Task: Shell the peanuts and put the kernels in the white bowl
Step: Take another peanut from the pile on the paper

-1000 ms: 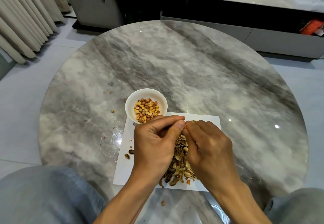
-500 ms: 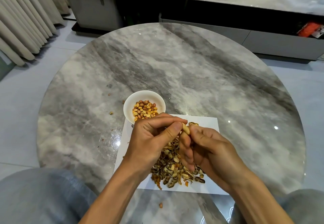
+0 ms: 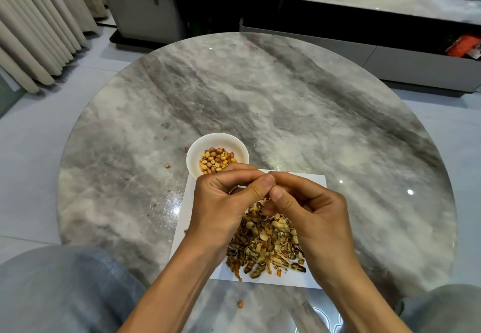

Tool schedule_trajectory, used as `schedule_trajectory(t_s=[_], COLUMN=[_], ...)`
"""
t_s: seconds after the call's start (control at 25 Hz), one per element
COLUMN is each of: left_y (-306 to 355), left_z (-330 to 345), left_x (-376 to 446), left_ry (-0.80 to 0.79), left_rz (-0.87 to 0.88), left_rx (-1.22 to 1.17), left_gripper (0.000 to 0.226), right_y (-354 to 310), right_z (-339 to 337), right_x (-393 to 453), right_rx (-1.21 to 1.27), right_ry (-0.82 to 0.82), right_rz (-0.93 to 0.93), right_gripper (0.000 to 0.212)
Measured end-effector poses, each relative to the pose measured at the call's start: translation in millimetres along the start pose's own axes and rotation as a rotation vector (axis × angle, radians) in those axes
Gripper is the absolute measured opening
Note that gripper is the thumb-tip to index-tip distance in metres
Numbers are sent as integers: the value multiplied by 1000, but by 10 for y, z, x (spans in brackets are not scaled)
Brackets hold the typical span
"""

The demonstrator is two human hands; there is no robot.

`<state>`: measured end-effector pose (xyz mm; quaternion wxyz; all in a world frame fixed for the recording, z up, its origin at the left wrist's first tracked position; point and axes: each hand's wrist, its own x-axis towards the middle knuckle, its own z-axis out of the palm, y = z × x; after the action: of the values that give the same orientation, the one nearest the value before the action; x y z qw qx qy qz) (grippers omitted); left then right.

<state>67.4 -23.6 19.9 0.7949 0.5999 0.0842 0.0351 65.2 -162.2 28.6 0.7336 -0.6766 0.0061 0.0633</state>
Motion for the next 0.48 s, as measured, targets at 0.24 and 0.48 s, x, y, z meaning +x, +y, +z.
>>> schedule_trajectory(t_s=[0.24,0.48], left_y=[-104,-154], left_z=[29,142], left_x=[-27,-114], left_ry=[96,-48], left_rz=[-48,-264], left_rx=[78,-71], left_gripper=[12,33], right_y=[84,98], right_z=[-22,-11], right_x=[71,58], right_rx=[81,23], right_ry=[-110,-50], right_rz=[213,138], right_gripper=[21,23])
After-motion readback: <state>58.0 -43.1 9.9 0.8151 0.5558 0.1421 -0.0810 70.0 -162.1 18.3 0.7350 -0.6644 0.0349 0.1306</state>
